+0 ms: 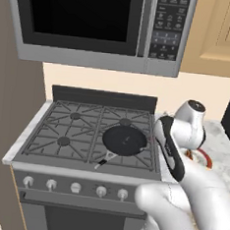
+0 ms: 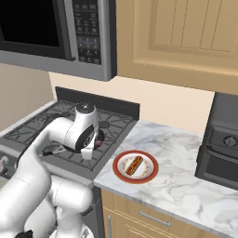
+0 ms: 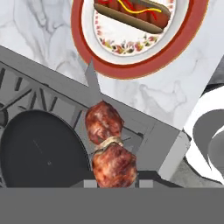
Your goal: Place the cold items (broccoli and cucumber) from the fridge in one tupperware on the dining counter. Place the warm items (kebab skewer and hot dog) in the stove area in another tupperware.
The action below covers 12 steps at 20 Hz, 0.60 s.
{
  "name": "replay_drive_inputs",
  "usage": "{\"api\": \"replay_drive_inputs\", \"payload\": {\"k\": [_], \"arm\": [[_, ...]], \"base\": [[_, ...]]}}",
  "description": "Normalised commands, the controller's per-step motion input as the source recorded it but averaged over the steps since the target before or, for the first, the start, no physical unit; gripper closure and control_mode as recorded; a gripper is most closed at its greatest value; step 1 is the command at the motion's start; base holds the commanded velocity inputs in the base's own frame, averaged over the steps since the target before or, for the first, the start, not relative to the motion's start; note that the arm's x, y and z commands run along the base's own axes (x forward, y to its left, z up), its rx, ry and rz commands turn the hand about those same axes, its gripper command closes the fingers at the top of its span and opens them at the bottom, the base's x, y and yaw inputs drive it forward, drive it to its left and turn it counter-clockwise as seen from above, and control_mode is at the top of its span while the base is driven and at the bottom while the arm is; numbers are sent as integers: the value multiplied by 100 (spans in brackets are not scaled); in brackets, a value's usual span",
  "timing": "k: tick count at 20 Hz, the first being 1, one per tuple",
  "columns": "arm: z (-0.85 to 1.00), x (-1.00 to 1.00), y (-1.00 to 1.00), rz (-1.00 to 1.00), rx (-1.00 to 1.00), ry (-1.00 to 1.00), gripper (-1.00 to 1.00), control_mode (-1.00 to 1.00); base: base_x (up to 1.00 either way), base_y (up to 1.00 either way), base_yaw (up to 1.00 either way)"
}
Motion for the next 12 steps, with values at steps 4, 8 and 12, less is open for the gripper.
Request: {"api": "replay_drive_inputs", "payload": {"k": [4, 8, 12], "arm": [[-14, -100, -4, -12, 0, -2, 100, -100], [-51, -87, 0, -10, -6, 5, 100, -100], [-18, -5, 0, -2, -7, 0, 100, -100]], "base": [[0, 0, 0], [0, 0, 0], [0, 0, 0]]}}
